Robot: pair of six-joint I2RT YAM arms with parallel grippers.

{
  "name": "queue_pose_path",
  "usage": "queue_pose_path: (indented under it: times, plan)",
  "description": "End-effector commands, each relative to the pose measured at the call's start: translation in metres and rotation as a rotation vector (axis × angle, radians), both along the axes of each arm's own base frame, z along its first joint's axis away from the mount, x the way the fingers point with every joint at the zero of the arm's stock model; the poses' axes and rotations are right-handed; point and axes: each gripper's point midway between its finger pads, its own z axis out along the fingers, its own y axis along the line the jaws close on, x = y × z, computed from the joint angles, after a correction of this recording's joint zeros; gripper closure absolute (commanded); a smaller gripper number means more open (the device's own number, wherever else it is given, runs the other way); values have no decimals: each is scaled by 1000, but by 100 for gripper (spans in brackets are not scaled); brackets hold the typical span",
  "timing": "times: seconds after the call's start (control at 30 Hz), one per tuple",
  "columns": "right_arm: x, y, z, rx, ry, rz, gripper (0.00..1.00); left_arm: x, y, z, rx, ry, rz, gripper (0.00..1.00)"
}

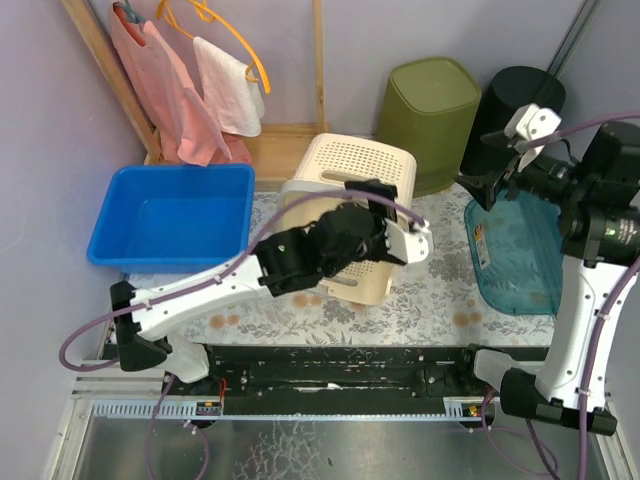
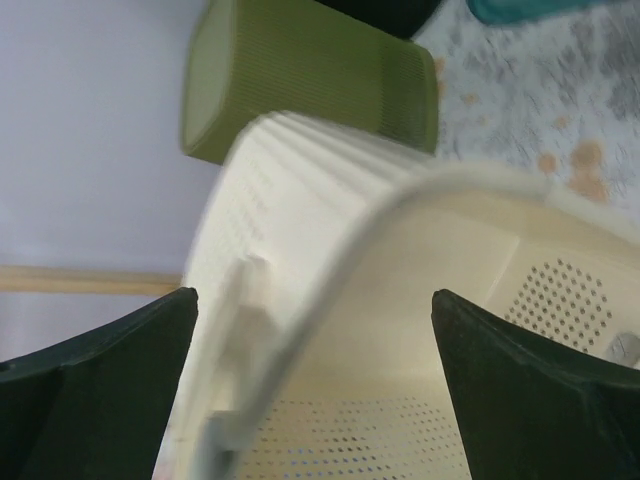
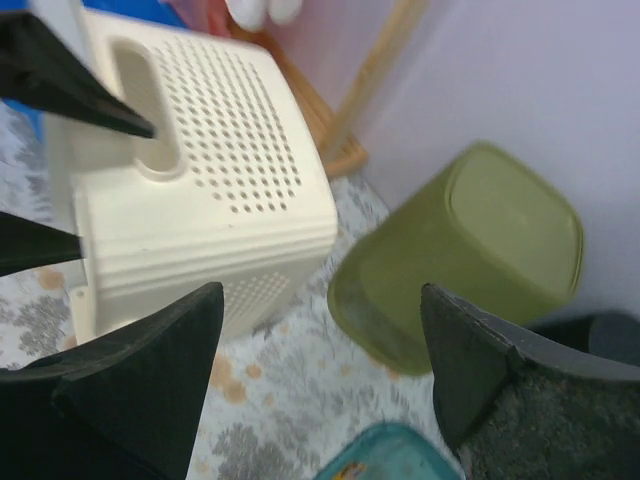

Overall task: Turn the large container upside down
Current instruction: Adjust the container at the center of the board.

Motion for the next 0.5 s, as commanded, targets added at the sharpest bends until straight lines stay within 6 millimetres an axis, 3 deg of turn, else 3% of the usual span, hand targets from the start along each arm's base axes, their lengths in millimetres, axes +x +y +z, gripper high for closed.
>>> queue_pose_path:
  times: [0.0, 0.1, 0.17, 0.23, 0.37, 0.47]
  plan:
    - [-30, 32, 44, 34, -10, 232, 14, 1, 43, 129, -398, 49, 46, 0]
    - [-18, 48, 51, 2, 68, 284, 15, -10, 80, 210, -661, 105, -27, 0]
    - [-11, 60, 48, -44, 56, 291, 14, -19, 110, 251, -806, 112, -38, 0]
    - [5, 72, 33, -98, 71, 275, 14, -33, 139, 285, -909, 88, -51, 0]
    - [27, 101, -6, -227, 113, 291, 16, -48, 210, 335, -1105, -9, 27, 0]
    - [46, 127, -14, -307, 45, 289, 18, -61, 252, 339, -1136, -72, 97, 0]
